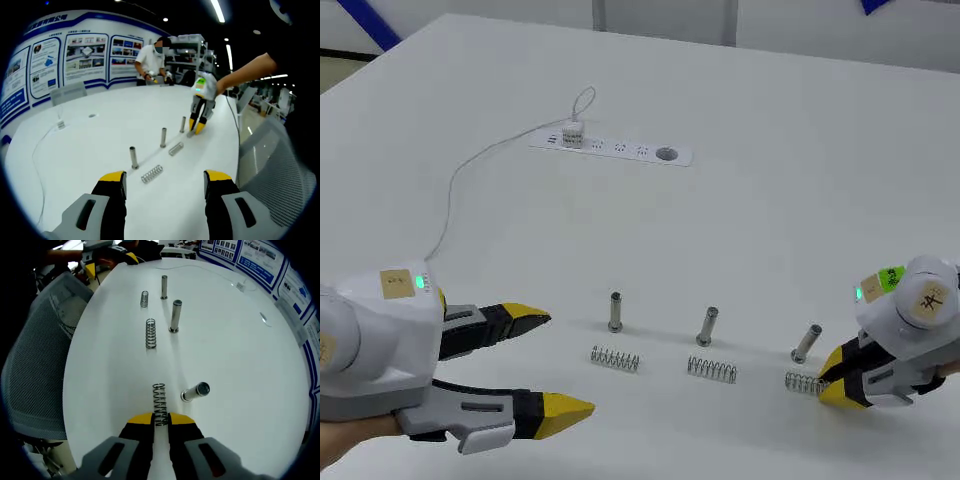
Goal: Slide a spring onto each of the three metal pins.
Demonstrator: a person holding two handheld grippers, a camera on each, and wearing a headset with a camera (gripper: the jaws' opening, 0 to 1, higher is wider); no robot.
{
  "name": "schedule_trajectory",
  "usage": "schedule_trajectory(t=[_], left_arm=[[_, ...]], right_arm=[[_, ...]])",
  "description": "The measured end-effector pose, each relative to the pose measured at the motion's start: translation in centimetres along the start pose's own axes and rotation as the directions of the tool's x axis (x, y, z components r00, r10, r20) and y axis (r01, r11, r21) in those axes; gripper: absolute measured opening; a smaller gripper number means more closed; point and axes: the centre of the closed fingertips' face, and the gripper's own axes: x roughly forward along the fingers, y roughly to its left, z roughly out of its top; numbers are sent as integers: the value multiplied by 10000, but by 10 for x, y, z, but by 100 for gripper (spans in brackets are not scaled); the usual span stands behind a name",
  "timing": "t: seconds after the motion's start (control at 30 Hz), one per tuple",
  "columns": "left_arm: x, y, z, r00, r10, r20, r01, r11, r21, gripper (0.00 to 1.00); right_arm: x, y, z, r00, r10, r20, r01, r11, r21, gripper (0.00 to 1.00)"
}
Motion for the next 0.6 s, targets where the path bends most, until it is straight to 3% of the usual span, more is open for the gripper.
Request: schedule_trajectory(t=[0.3, 0.6], left_arm=[[-3, -1, 3, 10000, 24, 35, -24, 9999, 156, 64], [-5, -4, 6, 10000, -7, 68, 5, 9995, 312, 63]], right_arm=[[-1, 1, -1, 9993, -295, -208, 293, 9995, -92, 11], [-16, 3, 0, 9982, -590, 124, 586, 9978, 296, 11]])
